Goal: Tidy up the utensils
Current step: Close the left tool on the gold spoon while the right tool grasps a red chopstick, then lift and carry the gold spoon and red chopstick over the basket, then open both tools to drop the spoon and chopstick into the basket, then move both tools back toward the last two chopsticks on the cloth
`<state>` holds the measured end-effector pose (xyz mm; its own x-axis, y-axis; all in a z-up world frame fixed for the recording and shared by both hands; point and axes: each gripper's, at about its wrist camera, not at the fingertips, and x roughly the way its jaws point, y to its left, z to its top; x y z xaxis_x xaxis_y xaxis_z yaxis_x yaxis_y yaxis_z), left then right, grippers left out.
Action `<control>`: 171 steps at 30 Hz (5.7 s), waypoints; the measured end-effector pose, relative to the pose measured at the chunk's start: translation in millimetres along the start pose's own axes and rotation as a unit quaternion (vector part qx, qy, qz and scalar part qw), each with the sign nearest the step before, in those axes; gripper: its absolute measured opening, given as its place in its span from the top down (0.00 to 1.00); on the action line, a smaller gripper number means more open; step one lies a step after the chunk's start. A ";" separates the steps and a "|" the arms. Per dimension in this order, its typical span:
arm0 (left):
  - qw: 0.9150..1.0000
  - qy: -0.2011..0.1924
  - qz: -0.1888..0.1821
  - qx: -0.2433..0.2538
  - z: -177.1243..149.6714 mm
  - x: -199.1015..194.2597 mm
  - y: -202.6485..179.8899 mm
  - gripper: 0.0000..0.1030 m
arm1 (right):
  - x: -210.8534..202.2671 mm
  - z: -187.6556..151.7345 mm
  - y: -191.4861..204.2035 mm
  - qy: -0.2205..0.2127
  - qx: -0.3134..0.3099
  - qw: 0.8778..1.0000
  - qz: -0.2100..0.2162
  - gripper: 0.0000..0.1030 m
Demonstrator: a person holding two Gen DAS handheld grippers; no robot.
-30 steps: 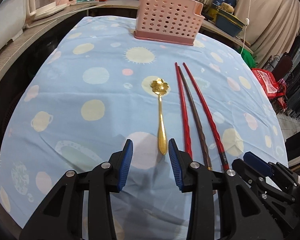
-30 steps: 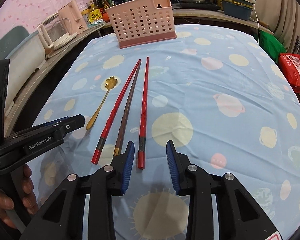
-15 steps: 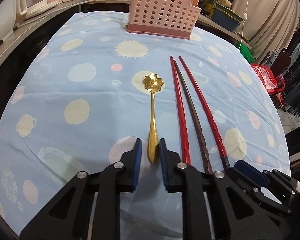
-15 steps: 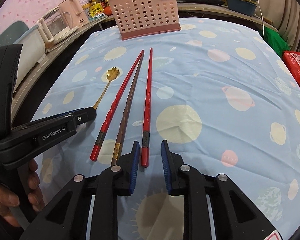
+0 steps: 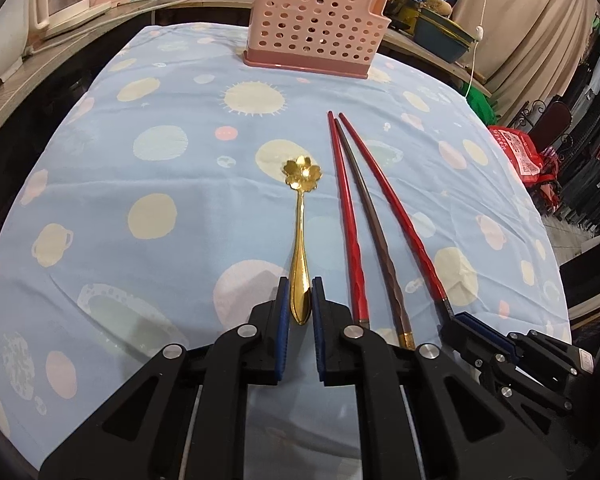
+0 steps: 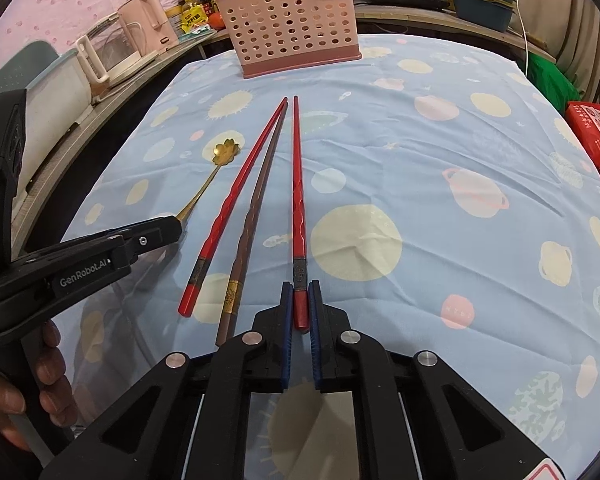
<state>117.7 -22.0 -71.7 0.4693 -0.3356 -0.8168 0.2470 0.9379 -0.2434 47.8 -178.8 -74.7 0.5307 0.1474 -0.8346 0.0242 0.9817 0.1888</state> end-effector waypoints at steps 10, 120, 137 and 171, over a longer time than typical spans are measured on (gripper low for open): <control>0.999 -0.037 0.005 -0.004 9.7 -32.2 0.6 0.91 | -19.1 4.1 -2.6 -0.024 0.007 1.000 0.005 0.93; 0.980 -0.173 0.087 0.048 325.9 -24.0 -7.7 0.87 | -33.2 358.5 -29.4 -0.256 0.011 0.966 -0.028 0.83; 0.982 -0.165 0.083 0.046 252.6 -63.7 -5.2 0.86 | -62.0 269.7 -13.0 -0.229 -0.001 0.973 -0.022 0.83; 0.996 -0.039 0.083 0.007 30.8 -37.9 5.7 0.86 | -26.9 27.6 17.1 -0.056 -0.014 0.998 0.004 0.83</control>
<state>127.4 -6.6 -26.0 0.5697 -0.1820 -0.8015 0.1717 0.9800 -0.1005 57.3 -169.4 -34.8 0.6226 0.1422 -0.7695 -0.0025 0.9837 0.1797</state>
